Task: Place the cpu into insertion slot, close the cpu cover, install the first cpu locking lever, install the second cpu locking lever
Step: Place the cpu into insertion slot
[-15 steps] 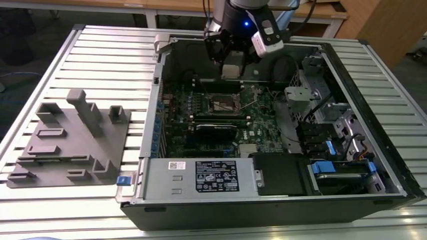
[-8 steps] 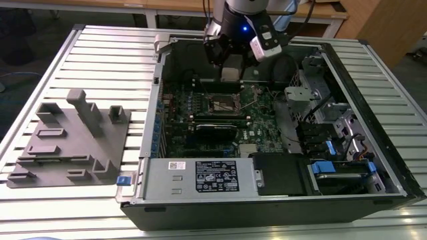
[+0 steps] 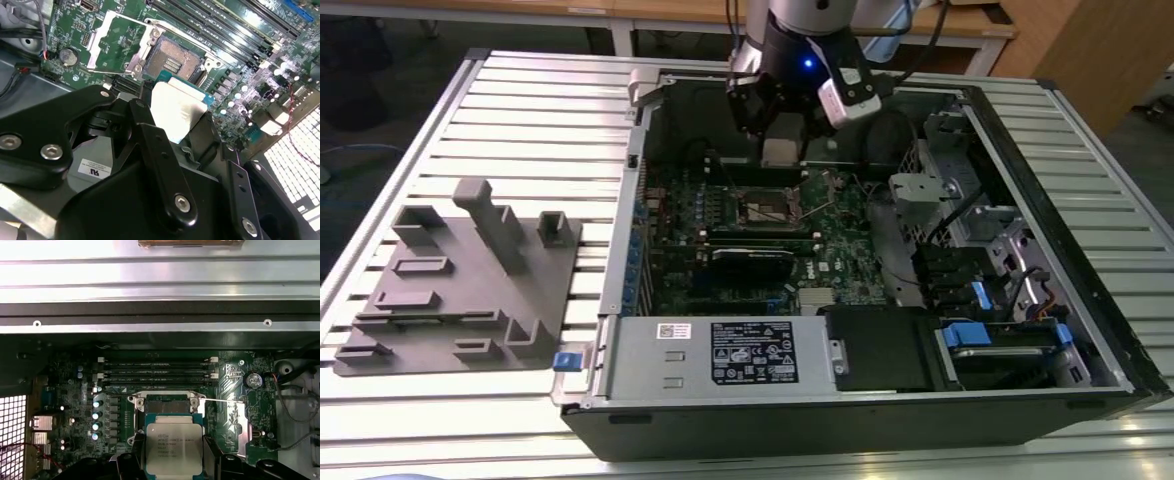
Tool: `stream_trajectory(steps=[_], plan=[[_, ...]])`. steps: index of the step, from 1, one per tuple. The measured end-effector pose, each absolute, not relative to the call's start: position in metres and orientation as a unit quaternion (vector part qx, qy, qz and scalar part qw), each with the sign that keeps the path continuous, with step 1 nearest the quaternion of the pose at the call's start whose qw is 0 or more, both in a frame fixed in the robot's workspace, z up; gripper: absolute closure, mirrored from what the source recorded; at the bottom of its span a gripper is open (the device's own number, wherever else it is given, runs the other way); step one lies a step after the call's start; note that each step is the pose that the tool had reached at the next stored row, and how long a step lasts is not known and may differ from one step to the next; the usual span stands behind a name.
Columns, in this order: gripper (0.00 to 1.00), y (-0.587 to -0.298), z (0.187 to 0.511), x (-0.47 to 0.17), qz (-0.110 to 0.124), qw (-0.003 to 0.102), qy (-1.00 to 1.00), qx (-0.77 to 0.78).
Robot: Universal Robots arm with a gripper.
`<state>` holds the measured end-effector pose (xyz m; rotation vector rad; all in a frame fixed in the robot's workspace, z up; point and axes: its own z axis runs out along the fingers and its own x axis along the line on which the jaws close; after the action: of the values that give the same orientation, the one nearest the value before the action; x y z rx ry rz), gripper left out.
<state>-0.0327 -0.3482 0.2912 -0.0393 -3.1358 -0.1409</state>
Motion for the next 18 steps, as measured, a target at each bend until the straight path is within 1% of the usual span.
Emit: stream_trajectory(steps=[6, 18], plan=[[0.46, -0.3482, 0.2859, -0.0341, -0.045, -0.001, -0.999, -0.012], [0.46, -0.3482, 0.2802, -0.0351, -0.045, -0.002, -0.999, -0.012]])
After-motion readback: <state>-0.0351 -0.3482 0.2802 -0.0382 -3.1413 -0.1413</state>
